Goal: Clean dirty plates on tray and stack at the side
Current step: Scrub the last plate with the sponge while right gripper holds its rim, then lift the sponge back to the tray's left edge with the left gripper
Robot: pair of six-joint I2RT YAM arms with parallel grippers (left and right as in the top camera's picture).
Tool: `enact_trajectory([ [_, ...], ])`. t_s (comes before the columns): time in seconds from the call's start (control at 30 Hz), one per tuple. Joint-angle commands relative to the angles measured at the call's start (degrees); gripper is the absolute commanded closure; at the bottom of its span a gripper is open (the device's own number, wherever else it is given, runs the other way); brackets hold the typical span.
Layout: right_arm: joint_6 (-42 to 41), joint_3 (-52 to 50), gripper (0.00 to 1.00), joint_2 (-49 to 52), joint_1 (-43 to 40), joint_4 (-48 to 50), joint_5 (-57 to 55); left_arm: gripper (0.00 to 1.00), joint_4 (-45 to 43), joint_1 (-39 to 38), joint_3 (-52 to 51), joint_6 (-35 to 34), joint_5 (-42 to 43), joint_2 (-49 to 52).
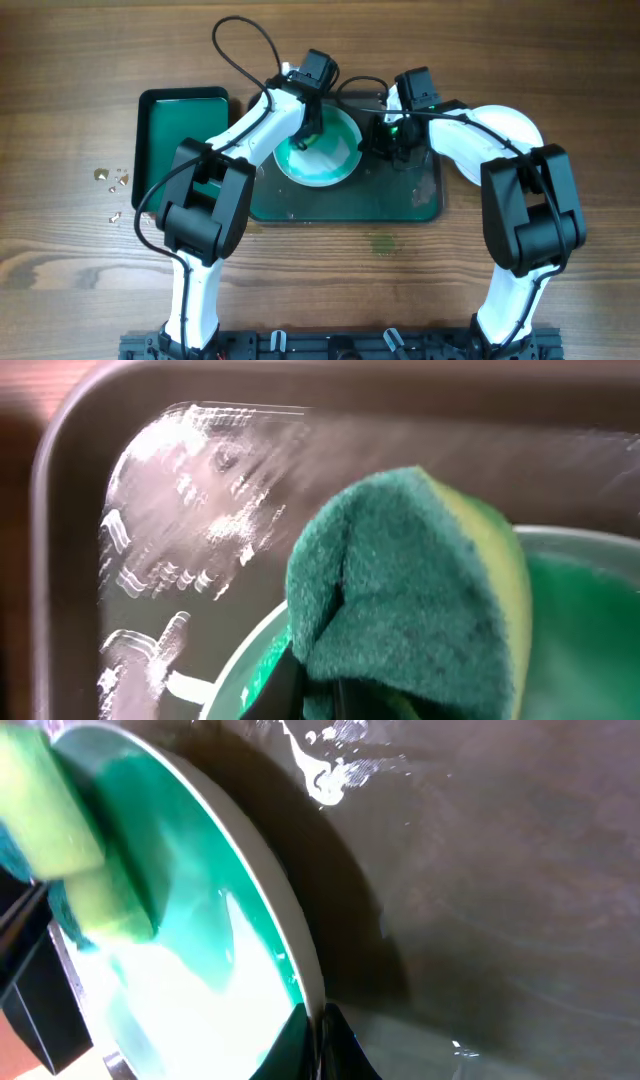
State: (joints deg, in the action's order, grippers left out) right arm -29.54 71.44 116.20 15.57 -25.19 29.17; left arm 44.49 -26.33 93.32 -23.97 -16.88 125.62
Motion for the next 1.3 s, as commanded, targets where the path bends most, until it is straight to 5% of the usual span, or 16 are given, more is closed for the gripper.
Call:
enact_trajectory([
  [0.0, -0.2, -0.9, 0.96, 1.0, -0.7, -0.7, -1.4, 0.96, 7.1, 0.6, -1.2, -3.8, -2.0, 0.9],
  [0.13, -0.2, -0.9, 0.96, 1.0, -0.7, -0.8, -1.4, 0.96, 10.9, -0.3, -1.2, -3.5, 12.0, 0.9],
  [0.23, -0.2, -0.9, 0.96, 1.0, -0.7, -0.7, -1.4, 0.96, 11.5, -0.8, -1.2, 6.4, 42.3, 0.9],
  [0.3, -0.2, -0.9, 0.96, 1.0, -0.7, -0.7, -1.4, 0.96, 11.4, -0.9, -1.2, 9.0, 47.2, 0.9],
  [0.63, 0.0, -0.9, 0.96, 1.0, -0.7, -0.8, -1.4, 0.96, -5.0, -0.9, -1.2, 9.0, 44.3, 0.9],
  [0.83, 0.0, -0.9, 0.96, 1.0, -0.7, -0.8, -1.4, 0.96, -9.8, -0.9, -1.2, 7.8, 20.3, 0.9],
  [0.97, 0.0, -0.9, 0.96, 1.0, -0.7, -0.8, -1.5, 0.96, -7.2, 0.0, -0.4, 3.1, 5.6, 0.8],
  [1.27, -0.1, -0.9, 0.96, 1.0, -0.6, -0.5, -2.1, 0.96, 16.1, 5.5, 15.3, 0.4, 8.3, 0.2],
])
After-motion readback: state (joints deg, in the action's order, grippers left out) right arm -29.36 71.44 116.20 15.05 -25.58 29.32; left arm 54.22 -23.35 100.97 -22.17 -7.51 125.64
